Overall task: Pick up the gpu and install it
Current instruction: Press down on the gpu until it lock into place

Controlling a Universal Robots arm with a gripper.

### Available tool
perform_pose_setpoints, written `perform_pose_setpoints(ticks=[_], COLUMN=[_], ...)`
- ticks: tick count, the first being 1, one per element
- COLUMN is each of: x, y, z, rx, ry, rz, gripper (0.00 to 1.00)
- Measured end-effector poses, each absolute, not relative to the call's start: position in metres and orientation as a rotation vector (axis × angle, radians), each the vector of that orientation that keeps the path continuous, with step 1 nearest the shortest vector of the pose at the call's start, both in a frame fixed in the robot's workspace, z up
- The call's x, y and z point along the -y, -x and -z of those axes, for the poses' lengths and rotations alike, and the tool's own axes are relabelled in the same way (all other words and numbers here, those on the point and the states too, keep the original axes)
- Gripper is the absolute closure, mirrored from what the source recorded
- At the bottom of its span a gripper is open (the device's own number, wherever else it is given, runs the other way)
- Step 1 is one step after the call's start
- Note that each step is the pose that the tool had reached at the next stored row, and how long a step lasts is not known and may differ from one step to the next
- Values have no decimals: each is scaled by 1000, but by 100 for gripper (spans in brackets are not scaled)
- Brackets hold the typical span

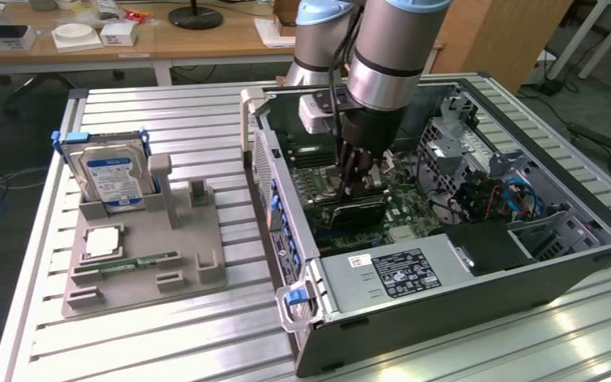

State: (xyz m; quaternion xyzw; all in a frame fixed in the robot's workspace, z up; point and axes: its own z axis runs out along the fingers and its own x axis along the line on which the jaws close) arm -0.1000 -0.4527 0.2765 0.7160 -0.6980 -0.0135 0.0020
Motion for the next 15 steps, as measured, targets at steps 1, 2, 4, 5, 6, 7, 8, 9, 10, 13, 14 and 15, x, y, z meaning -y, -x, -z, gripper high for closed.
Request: perform_pose_setpoints(ticks=[1,2,4,5,6,7,8,9,10,13,14,15], x=[453,453,453,453,453,453,453,453,453,453,453,453], y=[101,103,110,112,114,116,117,119,121,124,124,124], z=[-277,-277,-276,-276,-275,-275,-274,-273,-273,-268,-266,-266], rx=[2190,2190,2190,2190,2190,2190,2190,2190,2190,2190,2190,2190], ry=[-2246,-2246,-2246,-2246,-2246,-2246,-2246,-2246,-2246,-2246,-2246,-2246], rz=[42,42,42,42,42,42,42,42,42,42,42,42], gripper=[90,90,90,90,90,90,90,90,90,90,90,90])
